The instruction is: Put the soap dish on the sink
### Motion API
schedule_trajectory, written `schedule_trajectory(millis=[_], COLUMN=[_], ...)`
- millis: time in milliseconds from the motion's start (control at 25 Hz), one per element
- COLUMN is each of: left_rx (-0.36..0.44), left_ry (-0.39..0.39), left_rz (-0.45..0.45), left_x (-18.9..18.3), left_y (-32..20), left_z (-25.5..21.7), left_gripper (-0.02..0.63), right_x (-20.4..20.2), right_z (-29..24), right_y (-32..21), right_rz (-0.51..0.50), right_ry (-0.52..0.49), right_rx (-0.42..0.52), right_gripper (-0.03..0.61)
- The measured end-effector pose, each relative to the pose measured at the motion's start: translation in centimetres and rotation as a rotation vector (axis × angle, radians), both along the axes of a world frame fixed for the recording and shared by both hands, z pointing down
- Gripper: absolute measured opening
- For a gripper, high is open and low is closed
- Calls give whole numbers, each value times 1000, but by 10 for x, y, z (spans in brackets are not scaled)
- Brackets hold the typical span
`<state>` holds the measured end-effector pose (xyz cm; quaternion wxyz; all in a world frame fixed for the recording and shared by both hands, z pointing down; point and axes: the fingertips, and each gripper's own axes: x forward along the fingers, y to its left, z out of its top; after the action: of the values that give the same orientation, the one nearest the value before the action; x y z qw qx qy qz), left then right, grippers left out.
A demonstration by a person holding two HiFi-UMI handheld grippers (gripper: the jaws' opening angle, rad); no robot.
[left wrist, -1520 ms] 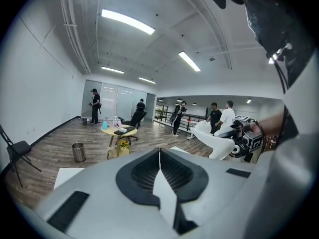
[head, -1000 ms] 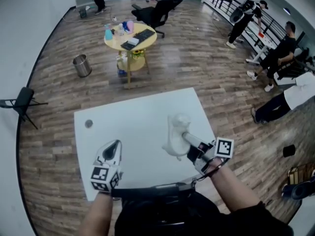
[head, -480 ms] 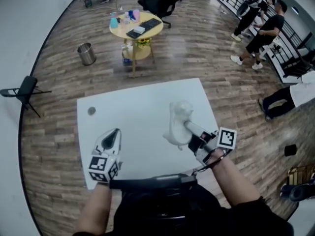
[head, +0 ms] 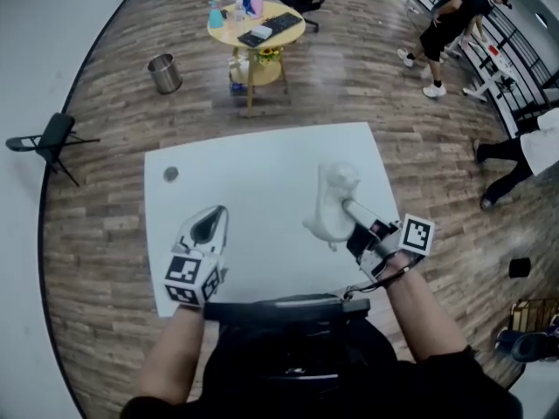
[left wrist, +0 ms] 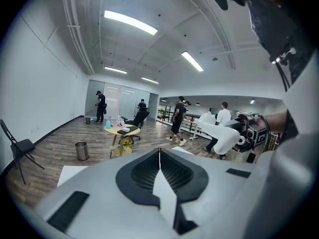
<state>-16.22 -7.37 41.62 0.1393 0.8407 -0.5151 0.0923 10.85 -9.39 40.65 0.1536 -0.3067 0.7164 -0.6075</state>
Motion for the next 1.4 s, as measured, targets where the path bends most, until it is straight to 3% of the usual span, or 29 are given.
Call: schedule_trajectory(millis=[360,760,1080,1400], left_rx=[-37,-43,-16,-42], left_ry=[-34,3,-28,-37], left_rz=[-33,-96,-121,-106], left_x=[-5,-19,-14,-5], left_y=[-13,-65,-73,-75], left_z=[23,43,41,50], left_gripper=[9,9,9,9], right_x=[8,6,7,12], right_z=[32,86,96,108], right_y=[-8,-35,-41,-36], right_rz=[13,33,29,31], right_ry=[38,103,111,122], right_rx=[-29,-101,-125,-149], right_gripper=[135,135,135,135])
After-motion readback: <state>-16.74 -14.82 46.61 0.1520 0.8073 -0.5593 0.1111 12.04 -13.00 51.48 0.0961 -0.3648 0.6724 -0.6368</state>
